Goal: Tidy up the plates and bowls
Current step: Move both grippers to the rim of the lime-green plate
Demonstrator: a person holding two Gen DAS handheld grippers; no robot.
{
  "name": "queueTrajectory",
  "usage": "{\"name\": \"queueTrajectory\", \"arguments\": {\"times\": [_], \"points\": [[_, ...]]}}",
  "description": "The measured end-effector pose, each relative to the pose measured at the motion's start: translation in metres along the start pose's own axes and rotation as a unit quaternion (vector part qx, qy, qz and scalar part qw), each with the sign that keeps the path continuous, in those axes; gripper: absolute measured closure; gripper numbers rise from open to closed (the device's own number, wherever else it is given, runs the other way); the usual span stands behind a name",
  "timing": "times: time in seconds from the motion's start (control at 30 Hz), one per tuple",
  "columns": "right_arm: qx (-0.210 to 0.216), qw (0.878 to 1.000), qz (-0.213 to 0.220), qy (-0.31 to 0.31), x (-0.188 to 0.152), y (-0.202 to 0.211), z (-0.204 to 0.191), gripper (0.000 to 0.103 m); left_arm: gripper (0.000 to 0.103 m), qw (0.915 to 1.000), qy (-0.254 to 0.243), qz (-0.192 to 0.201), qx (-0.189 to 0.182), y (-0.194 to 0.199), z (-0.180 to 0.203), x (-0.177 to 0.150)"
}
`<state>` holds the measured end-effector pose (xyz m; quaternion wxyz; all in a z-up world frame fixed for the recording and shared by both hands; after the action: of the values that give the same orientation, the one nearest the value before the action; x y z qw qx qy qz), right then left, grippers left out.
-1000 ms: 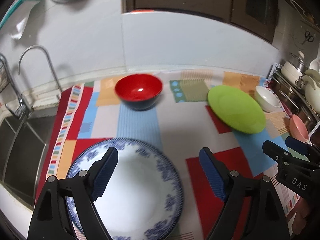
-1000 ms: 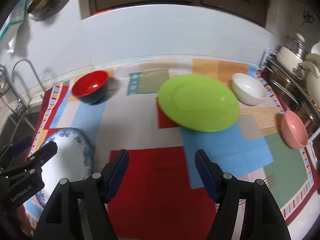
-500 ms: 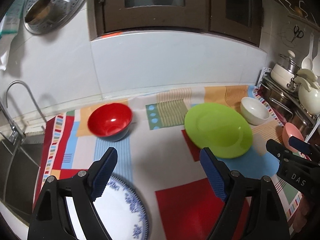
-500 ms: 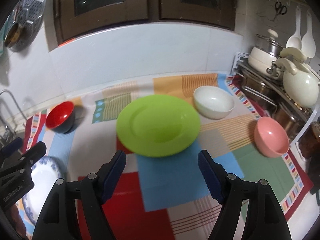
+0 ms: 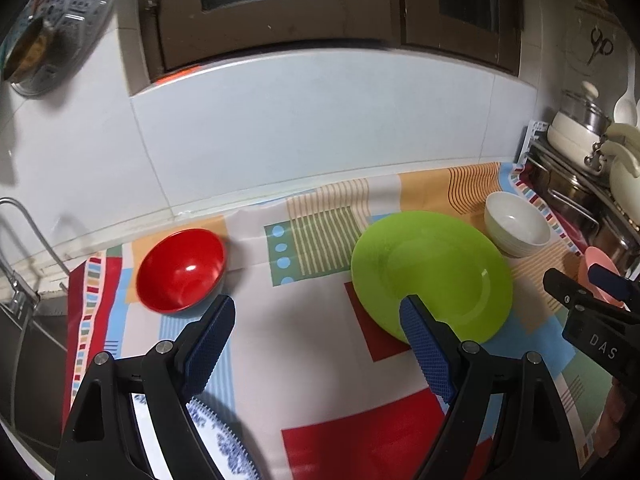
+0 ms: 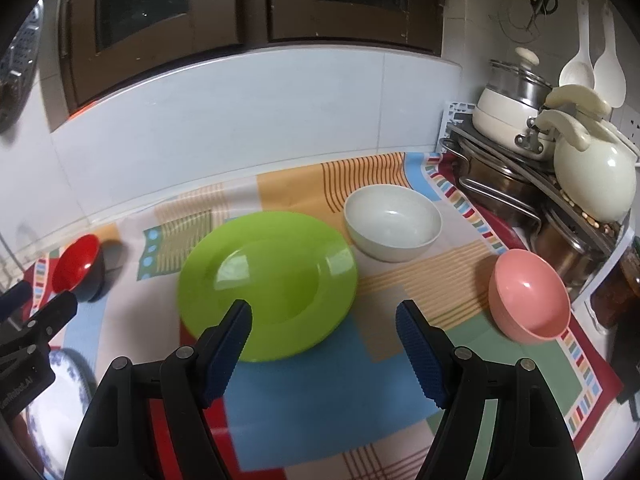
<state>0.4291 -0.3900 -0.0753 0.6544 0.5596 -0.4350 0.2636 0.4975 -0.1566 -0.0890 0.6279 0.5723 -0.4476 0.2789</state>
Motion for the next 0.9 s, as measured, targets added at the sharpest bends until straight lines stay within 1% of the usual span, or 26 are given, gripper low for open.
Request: {"name": "queueTrajectory", "arguments": {"times": [0.3, 0.5, 0.67, 0.9], "points": [[-0.009, 1.0, -0.018, -0.018, -0.001, -0.047, 0.015, 0.028, 0.018, 0.9996, -0.022, -0.016, -0.003, -0.046, 0.014, 0.002], [-0.013, 0.999, -0.037, -0.024, -0.01, -0.08, 0.02, 0.028, 0.019, 0.9987, -0.028, -0.043, -0.004, -0.08, 0.02, -0.007], [-0.014, 0.999, -0.045, -0.024, -0.015, -0.102, 0.021, 0.028, 0.019, 0.9975, -0.02, -0.068, -0.005, -0.107, 0.022, -0.018], [-0.019, 0.998, -0.061, -0.021, -0.026, -0.13, 0.023, 0.028, 0.023, 0.995, -0.017, -0.098, -0.011, -0.138, 0.027, -0.033]]}}
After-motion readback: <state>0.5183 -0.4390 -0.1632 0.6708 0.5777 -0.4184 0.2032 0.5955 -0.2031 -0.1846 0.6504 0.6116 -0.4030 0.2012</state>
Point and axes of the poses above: each gripper's, at about its wrist camera, not at the fingertips, and y roughly against the way its jaws point, z to its right, x to its top, the point moved 10 cm from there along -y, roughly the way its jaws point, and after that the axes turned 15 degrees about z, right-handed, at the moved point
